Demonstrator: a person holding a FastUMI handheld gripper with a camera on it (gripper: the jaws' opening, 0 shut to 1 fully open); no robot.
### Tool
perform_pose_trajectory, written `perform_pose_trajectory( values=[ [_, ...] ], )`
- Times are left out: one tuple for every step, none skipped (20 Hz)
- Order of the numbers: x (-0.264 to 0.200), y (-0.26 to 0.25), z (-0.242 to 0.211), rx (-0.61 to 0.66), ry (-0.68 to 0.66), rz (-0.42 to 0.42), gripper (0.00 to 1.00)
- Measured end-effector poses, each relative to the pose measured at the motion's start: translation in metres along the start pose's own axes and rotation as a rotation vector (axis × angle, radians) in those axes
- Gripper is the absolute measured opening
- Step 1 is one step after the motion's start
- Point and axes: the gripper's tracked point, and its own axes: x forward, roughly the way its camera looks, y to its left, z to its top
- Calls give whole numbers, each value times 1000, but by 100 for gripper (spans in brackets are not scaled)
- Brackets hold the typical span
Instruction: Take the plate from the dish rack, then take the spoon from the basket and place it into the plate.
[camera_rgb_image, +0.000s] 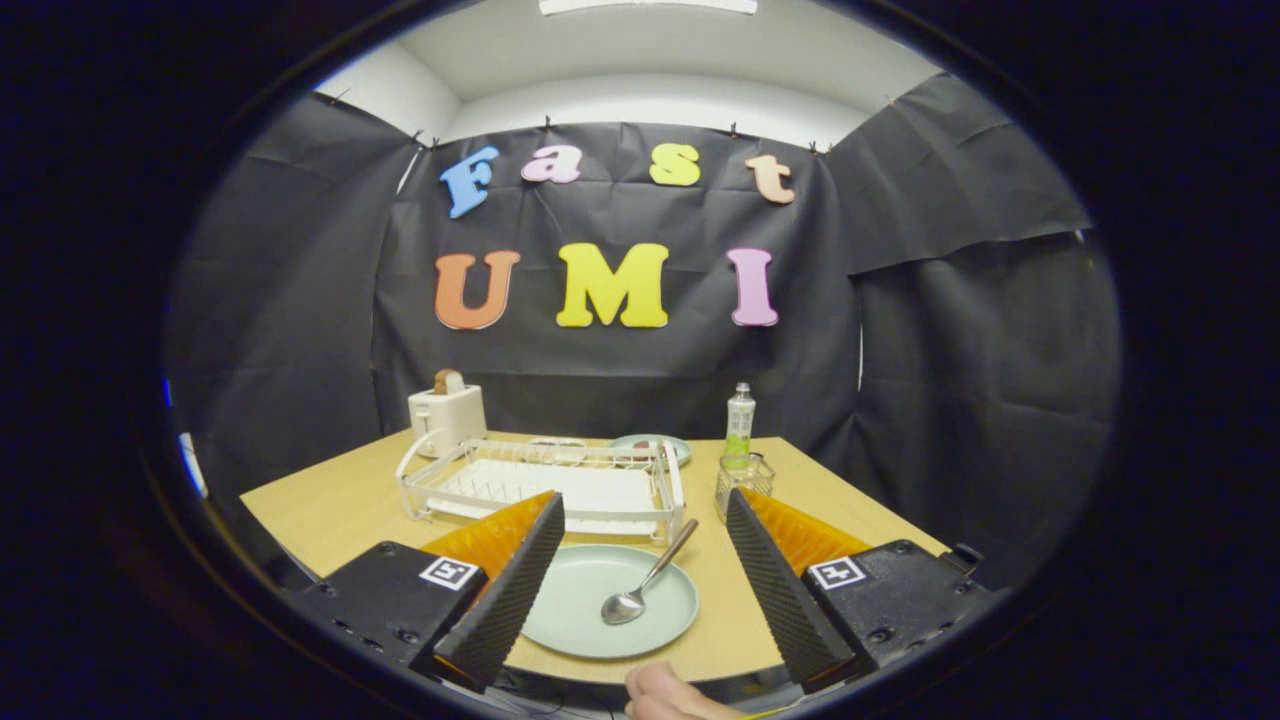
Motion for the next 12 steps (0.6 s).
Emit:
perform_pose_trajectory(
  values=[
    [-6,-6,6,2,-13,-8,100],
    [-12,-11,12,10,-19,-17,100],
    [-18,-12,16,25,-25,-15,100],
    [-24,-10,21,38,-25,1,100],
    [-27,-10,22,46,-21,12,100],
    [-30,-14,25,49,-24,4,100],
    [-33,-23,30,51,-37,-13,100],
    [-34,-27,32,47,-45,-24,100],
    [-35,-25,31,41,-45,-25,100],
    [-36,-23,31,36,-37,-19,100],
    [-36,-21,28,36,-29,-12,100],
    [-36,-20,30,39,-33,-7,100]
  ],
)
